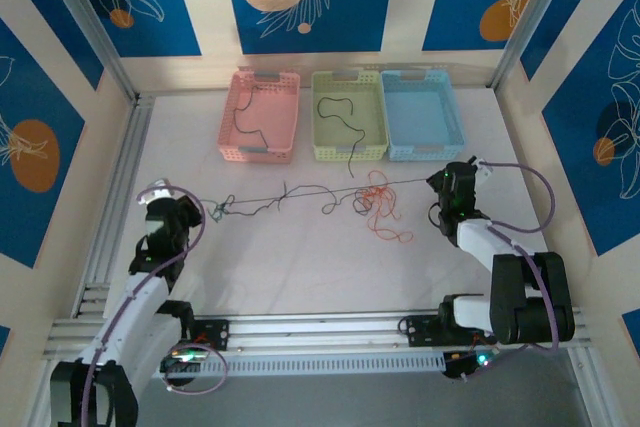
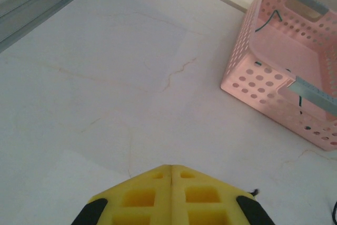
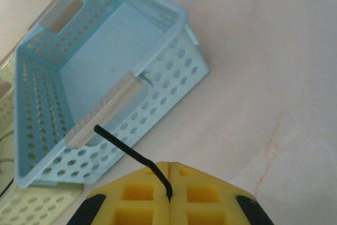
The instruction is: Untangle the cables
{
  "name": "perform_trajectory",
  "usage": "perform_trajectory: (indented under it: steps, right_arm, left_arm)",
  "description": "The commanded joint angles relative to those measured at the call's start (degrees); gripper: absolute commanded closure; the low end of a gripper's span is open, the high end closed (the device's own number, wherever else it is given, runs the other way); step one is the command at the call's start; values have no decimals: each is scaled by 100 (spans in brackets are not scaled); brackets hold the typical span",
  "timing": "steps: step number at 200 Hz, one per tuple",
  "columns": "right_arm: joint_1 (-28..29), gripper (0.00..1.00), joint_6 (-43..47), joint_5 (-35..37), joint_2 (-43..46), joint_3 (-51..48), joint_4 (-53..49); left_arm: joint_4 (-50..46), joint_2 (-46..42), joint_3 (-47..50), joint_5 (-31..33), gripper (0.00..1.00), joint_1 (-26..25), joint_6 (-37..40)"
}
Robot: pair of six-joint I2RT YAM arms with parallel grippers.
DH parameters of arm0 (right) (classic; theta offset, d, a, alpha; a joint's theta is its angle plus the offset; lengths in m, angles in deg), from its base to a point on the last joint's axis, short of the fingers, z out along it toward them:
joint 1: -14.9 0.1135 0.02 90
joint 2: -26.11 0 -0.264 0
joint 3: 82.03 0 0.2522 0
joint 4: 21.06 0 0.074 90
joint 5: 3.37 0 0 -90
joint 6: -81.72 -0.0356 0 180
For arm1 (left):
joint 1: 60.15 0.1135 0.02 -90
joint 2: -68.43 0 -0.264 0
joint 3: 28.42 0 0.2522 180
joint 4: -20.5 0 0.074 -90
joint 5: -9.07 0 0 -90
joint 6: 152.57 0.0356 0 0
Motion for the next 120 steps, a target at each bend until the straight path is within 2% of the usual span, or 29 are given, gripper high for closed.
perform_trajectory:
  steps: [1,14,26,59,79,94,120]
  right_arm:
    - [181,99,797,-367,14,312,298]
    - [357,96,1034,-424,7,337,427]
    - [466,88,1182,-423,28,300,578]
    - [513,54,1160,-202,71,308,530]
    - [544,50,1233,-424,134,290,654]
    - [647,50,1536,-1057,95,222,1147]
    - [1162,51,2293,-3164,-485,645,1588]
  left_arm:
    - [788,88,88,-481,100,114,211]
    - [1084,166,145,-833,100,112,205]
    - [1294,232,190,-1051,100,105,189]
    - [1603,314,267,-1356,100,115,202]
    - [1682,321,311,-1409,100,106,188]
    - [1727,339,330,-1405,100,105,183]
    - [1808,392,357,-1452,100,105,170]
